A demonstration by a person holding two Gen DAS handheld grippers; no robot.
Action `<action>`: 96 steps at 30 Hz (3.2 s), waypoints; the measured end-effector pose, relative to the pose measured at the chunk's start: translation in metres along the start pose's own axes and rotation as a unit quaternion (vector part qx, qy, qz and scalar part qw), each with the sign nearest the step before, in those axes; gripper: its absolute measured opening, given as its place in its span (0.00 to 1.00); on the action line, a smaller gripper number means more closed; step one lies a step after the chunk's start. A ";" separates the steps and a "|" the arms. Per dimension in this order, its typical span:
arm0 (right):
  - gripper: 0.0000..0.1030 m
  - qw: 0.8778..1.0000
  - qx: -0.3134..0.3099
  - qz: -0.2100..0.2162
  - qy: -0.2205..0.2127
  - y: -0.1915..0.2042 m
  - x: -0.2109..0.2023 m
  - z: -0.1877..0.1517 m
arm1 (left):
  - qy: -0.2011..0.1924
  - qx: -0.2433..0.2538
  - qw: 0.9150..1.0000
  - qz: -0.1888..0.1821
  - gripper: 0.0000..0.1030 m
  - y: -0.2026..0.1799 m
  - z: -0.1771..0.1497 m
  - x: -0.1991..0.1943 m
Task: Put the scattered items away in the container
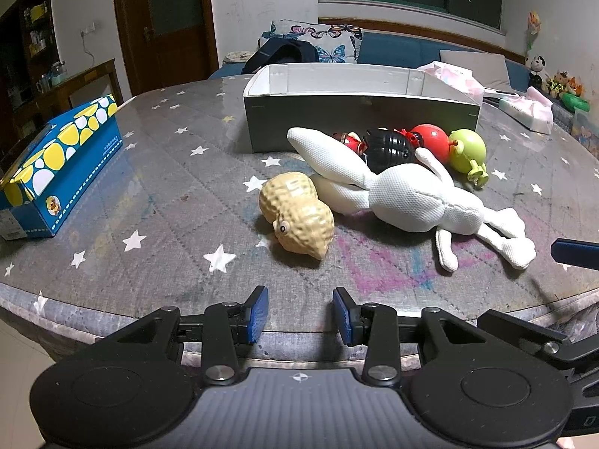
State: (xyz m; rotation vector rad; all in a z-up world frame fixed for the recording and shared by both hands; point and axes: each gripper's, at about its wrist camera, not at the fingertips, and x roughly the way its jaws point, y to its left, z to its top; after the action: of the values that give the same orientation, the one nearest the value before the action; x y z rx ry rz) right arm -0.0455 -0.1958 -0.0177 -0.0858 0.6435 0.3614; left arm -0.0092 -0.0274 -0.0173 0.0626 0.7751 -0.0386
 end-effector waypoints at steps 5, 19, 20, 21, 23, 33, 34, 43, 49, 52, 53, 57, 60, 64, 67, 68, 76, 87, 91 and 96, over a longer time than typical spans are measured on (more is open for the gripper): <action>1.00 1.000 0.001 0.000 0.000 0.000 0.000 -0.001 | 0.000 0.000 1.000 0.000 0.39 0.000 0.000 0.000; 1.00 1.000 0.003 -0.008 0.013 -0.004 0.010 0.001 | 0.003 0.001 1.000 -0.004 0.39 -0.001 0.006 0.007; 1.00 1.000 0.003 -0.009 0.014 -0.005 0.011 0.001 | 0.004 0.001 1.000 -0.005 0.39 -0.001 0.007 0.007; 0.99 1.000 0.004 -0.010 0.016 -0.006 0.012 0.001 | 0.004 0.002 1.000 -0.006 0.39 -0.001 0.007 0.008; 0.99 1.000 0.006 -0.010 0.017 -0.007 0.013 0.001 | 0.004 0.002 1.000 -0.006 0.39 -0.002 0.009 0.009; 0.97 1.000 0.009 -0.009 0.024 -0.010 0.019 0.002 | 0.006 0.004 1.000 -0.008 0.39 -0.003 0.012 0.013; 0.96 1.000 0.010 -0.008 0.025 -0.011 0.020 0.003 | 0.006 0.004 1.000 -0.009 0.39 -0.003 0.013 0.013; 0.96 1.000 0.009 -0.008 0.028 -0.012 0.022 0.004 | 0.007 0.007 1.000 -0.011 0.39 -0.005 0.016 0.016; 0.96 0.999 0.010 -0.009 0.029 -0.014 0.025 0.007 | 0.009 0.008 1.000 -0.014 0.39 -0.006 0.017 0.018; 0.95 0.999 0.010 -0.010 0.030 -0.016 0.027 0.008 | 0.010 0.009 1.000 -0.016 0.39 -0.006 0.019 0.019; 0.95 0.999 0.011 -0.010 0.031 -0.017 0.028 0.009 | 0.010 0.009 1.000 -0.017 0.39 -0.006 0.019 0.020; 0.93 0.999 0.014 -0.012 0.032 -0.020 0.031 0.010 | 0.011 0.011 1.000 -0.021 0.39 -0.007 0.021 0.022; 0.92 0.999 0.013 -0.012 0.032 -0.020 0.031 0.011 | 0.012 0.011 1.000 -0.023 0.39 -0.007 0.022 0.023; 0.90 0.999 0.016 -0.017 0.028 -0.025 0.032 0.014 | 0.016 0.009 0.999 -0.032 0.39 -0.007 0.024 0.024; 0.90 0.999 0.017 -0.024 0.023 -0.030 0.030 0.019 | 0.019 0.006 0.999 -0.040 0.39 -0.006 0.026 0.025; 0.90 0.999 0.018 -0.027 0.021 -0.032 0.029 0.020 | 0.020 0.005 0.999 -0.042 0.39 -0.006 0.027 0.026; 0.89 0.999 0.008 -0.030 0.014 -0.037 0.028 0.032 | 0.026 0.006 0.998 -0.059 0.39 -0.004 0.029 0.026; 0.77 0.999 -0.020 -0.002 0.025 -0.028 0.052 0.047 | 0.028 -0.030 0.998 -0.040 0.39 0.017 0.042 0.037; 0.66 0.999 -0.017 0.004 0.030 -0.029 0.060 0.050 | 0.027 -0.037 0.999 -0.023 0.38 0.024 0.049 0.044; 0.63 0.999 -0.019 0.009 0.037 -0.029 0.067 0.051 | 0.023 -0.031 0.999 -0.008 0.39 0.030 0.059 0.057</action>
State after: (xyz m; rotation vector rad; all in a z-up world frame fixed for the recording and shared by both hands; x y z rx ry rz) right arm 0.0436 -0.1929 -0.0179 -0.1290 0.7106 0.3895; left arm 0.0746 -0.0027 -0.0144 -0.0021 0.8224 -0.0288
